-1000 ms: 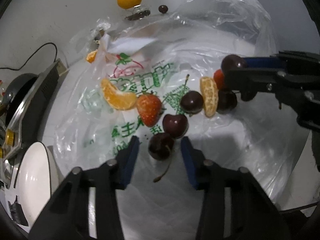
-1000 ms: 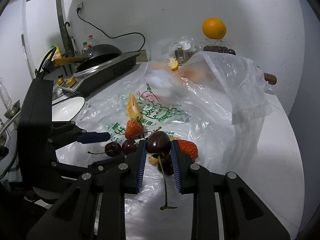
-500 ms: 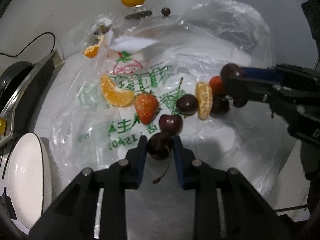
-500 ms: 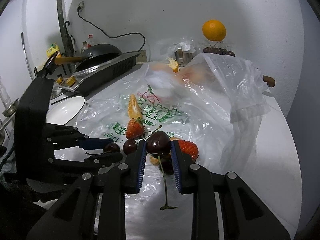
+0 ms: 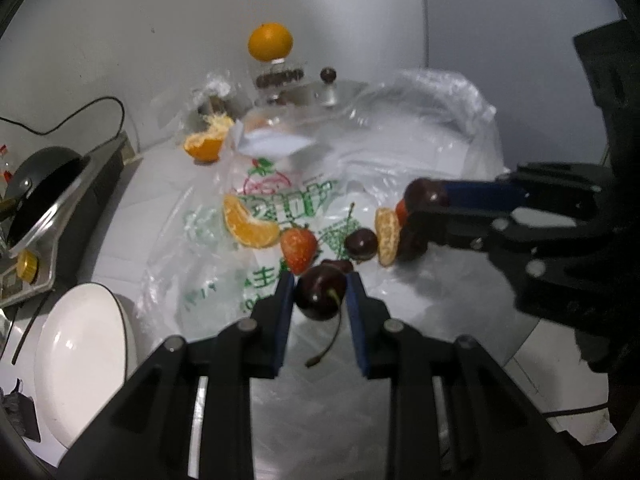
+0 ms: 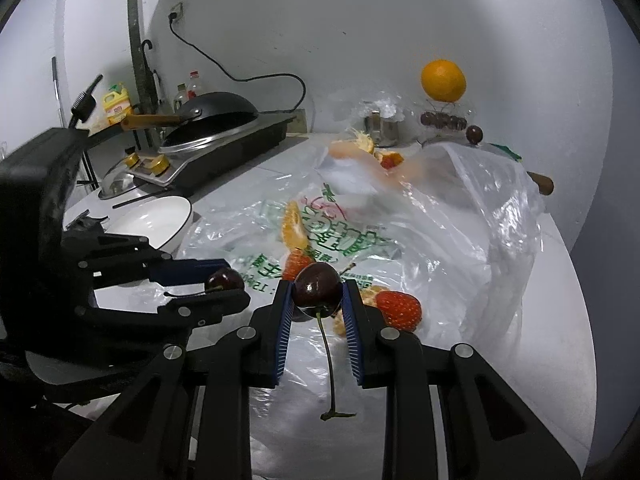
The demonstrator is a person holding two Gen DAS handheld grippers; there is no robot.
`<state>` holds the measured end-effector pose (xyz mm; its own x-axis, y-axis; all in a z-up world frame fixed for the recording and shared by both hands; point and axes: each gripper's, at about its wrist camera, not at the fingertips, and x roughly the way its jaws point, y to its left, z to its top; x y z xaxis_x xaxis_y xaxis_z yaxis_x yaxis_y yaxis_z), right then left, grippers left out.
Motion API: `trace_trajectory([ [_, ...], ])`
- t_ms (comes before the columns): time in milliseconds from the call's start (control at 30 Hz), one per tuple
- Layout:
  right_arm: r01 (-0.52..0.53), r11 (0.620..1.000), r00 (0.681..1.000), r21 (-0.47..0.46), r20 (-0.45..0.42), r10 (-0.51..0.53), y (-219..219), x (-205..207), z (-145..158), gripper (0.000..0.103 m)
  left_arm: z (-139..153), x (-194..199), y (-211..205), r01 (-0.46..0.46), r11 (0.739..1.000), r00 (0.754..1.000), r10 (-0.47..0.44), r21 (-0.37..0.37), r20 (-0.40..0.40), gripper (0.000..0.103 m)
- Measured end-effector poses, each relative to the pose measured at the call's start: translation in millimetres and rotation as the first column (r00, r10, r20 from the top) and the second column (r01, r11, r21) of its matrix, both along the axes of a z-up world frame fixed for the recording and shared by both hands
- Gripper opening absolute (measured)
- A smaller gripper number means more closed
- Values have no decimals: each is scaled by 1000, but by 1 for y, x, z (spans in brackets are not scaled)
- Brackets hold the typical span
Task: Organize fruits
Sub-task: 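Carry the held cherries in both grippers over to the white plate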
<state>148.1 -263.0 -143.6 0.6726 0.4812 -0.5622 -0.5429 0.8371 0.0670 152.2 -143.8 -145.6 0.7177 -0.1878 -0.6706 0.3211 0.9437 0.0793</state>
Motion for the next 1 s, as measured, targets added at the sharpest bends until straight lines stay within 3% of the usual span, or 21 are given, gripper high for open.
trace_trajectory([
  [1000,-98,992,994,-77,45,102,83,-24,24,26,36,-47,82,-95,991,986,107,-97,125,27],
])
